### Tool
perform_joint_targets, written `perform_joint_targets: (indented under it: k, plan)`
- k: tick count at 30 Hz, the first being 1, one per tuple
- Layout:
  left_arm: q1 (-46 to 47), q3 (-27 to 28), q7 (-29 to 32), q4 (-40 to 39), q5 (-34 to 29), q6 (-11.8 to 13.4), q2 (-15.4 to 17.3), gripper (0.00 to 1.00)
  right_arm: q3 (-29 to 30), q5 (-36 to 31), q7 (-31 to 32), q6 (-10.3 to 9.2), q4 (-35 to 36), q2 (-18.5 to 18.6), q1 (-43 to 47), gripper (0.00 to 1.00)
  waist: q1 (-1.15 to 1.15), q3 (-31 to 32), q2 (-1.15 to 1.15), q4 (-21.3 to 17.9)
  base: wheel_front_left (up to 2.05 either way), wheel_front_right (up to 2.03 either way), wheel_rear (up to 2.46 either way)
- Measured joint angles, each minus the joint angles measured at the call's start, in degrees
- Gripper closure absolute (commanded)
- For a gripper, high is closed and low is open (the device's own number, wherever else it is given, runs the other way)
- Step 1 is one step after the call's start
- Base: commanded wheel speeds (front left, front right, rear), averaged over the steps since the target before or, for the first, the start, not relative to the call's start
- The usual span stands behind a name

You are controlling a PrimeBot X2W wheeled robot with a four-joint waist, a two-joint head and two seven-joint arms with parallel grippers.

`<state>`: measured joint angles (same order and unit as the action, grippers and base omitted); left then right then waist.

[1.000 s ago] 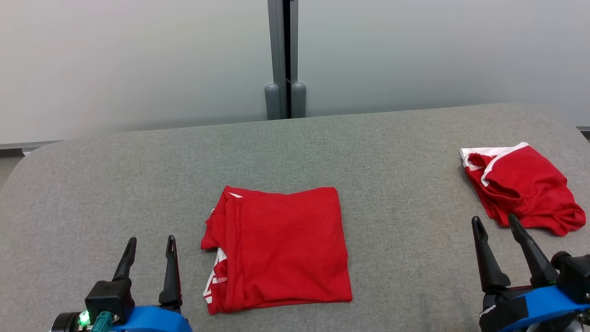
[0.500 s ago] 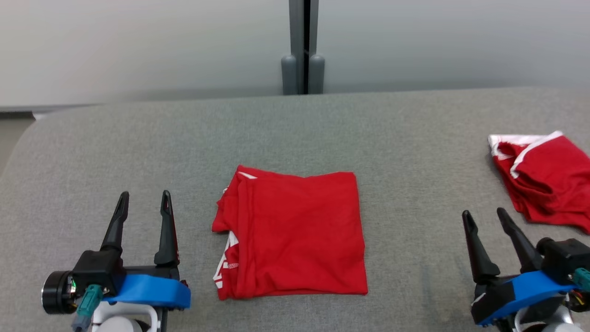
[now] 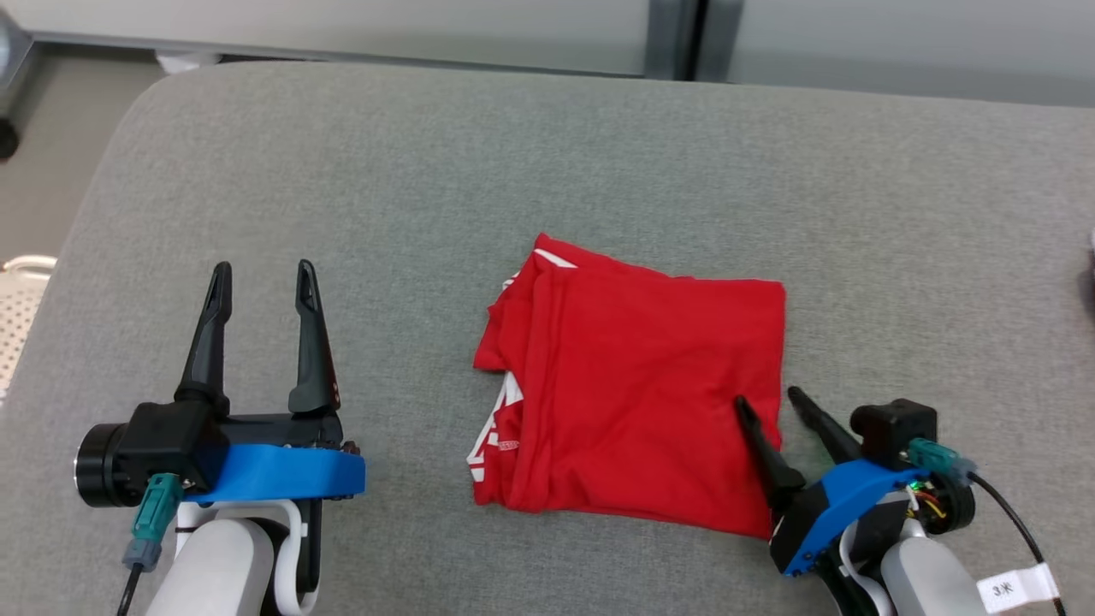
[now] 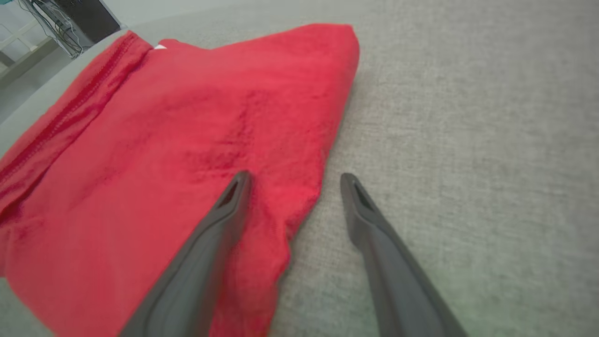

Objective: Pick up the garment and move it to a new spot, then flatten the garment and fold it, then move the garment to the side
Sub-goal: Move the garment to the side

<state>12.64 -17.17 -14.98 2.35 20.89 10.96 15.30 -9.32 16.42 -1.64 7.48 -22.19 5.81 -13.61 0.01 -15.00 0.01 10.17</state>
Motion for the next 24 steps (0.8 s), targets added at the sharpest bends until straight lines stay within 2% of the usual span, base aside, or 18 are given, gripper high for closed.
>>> perform_joint_targets:
  k: [2,3,4,5,10,14,18,20,21,22,24]
  plan:
    - [-0.01,0.92,0.00,0.15,-0.86,-0.91,-0.99,0.00,-1.02,0.46,0.14,0.00,-2.79,-0.01,-1.14,0.00,0.00,-0.59,0.00,0.94,0.00,0.00,0.00]
    - [-0.03,1.40,0.00,0.27,-1.22,-1.34,-1.40,0.00,-1.53,0.90,0.41,0.01,-3.77,-0.03,-1.59,0.50,0.00,-0.82,0.00,1.26,0.00,0.00,0.00]
    - [-0.08,1.78,0.00,0.37,-1.62,-1.79,-1.74,0.00,-1.97,1.33,0.64,0.00,-4.63,0.01,-2.16,0.65,-0.01,-0.98,0.00,1.50,0.00,0.00,0.00]
    - [-0.18,2.21,0.00,0.48,-2.02,-2.15,-2.04,0.00,-2.24,1.63,0.60,0.00,-5.12,0.12,-2.71,1.00,-0.02,-1.07,-0.01,1.63,0.00,0.00,0.00]
    - [-0.85,3.93,-0.01,0.88,-4.01,-3.75,-3.27,0.00,-4.55,2.89,-0.42,0.00,-5.59,0.73,-3.70,1.00,-0.01,-1.23,0.00,0.58,0.00,0.00,0.00]
    - [-1.40,4.68,-0.01,0.97,-5.41,-4.82,-3.76,0.00,-6.06,3.18,-2.07,0.03,-3.60,1.85,-3.39,1.00,-0.01,-1.38,0.00,-1.87,0.00,0.00,0.00]
    - [-2.01,4.76,-0.01,0.99,-6.48,-5.81,-3.69,0.00,-6.57,3.44,-2.91,0.04,-0.84,3.70,-2.87,1.00,-0.01,-2.12,0.00,-6.39,0.00,0.00,0.00]
    - [-2.07,4.63,-0.02,0.94,-6.95,-6.30,-3.44,0.00,-5.52,3.61,-2.96,0.04,-0.02,4.70,-2.54,1.00,-0.02,-2.54,0.00,-9.08,0.00,0.00,0.00]
    - [-2.15,4.35,-0.02,0.87,-7.06,-6.58,-3.16,0.00,-4.22,3.77,-3.01,0.02,0.62,5.70,-2.37,1.00,-0.02,-2.93,0.00,-11.88,0.00,0.00,0.00]
    - [-2.15,4.35,-0.02,0.87,-7.06,-6.58,-3.16,0.00,-4.22,3.77,-3.01,0.02,0.62,5.70,-2.37,1.00,-0.02,-2.93,0.00,-11.88,0.00,0.00,0.00]
    - [-2.04,4.09,-0.01,0.71,-7.37,-6.89,-3.00,0.00,-3.21,3.92,-3.00,0.02,1.13,6.41,-2.36,1.00,-0.01,-3.31,0.00,-14.76,0.00,0.00,0.00]
